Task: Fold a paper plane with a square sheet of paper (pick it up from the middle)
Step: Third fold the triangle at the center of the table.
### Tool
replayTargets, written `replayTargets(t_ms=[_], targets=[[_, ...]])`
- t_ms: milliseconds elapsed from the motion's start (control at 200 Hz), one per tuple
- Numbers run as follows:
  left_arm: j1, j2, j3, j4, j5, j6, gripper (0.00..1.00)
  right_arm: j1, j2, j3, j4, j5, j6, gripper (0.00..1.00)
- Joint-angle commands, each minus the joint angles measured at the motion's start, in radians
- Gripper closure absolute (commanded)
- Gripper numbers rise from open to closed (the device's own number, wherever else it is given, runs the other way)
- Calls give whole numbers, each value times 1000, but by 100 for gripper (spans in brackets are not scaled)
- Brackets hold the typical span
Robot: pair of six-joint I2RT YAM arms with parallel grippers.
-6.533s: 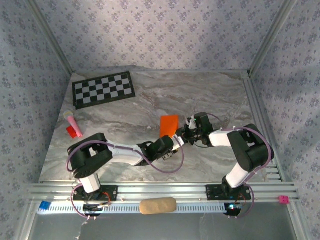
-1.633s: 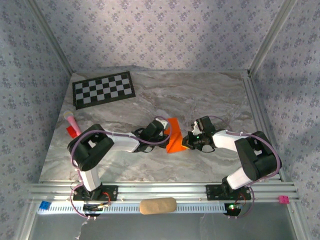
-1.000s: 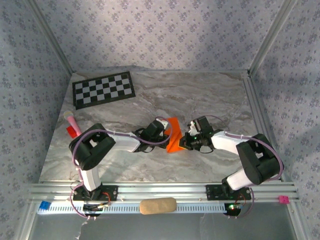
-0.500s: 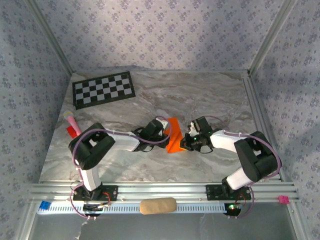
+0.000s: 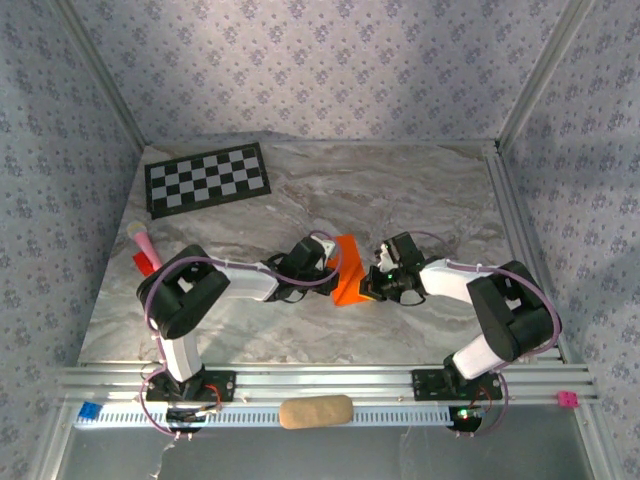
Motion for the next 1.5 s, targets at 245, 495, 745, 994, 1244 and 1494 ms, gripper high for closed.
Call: replayTargets(t_ms=[245,495,745,994,1244,1494], targets=[[13,11,10,-4,13,37,90,-7,27,-6,-54,51,-21,96],[18,7,20,-21,4,58,90,-9,25,-5,-53,50,-20,97],[18,6,21,-17,-6,68,90,-12,24,-7,-55,47,-24,97],[19,-2,27,-22,0,85,90,-14,20,-11,-56,51,-24,97],[19,0,40,-33,6,117,89,-14,13,-15,-53,51,-24,97],[18,29,52,-39,21,112,90,-16,12,-18,-52,48,-24,97]])
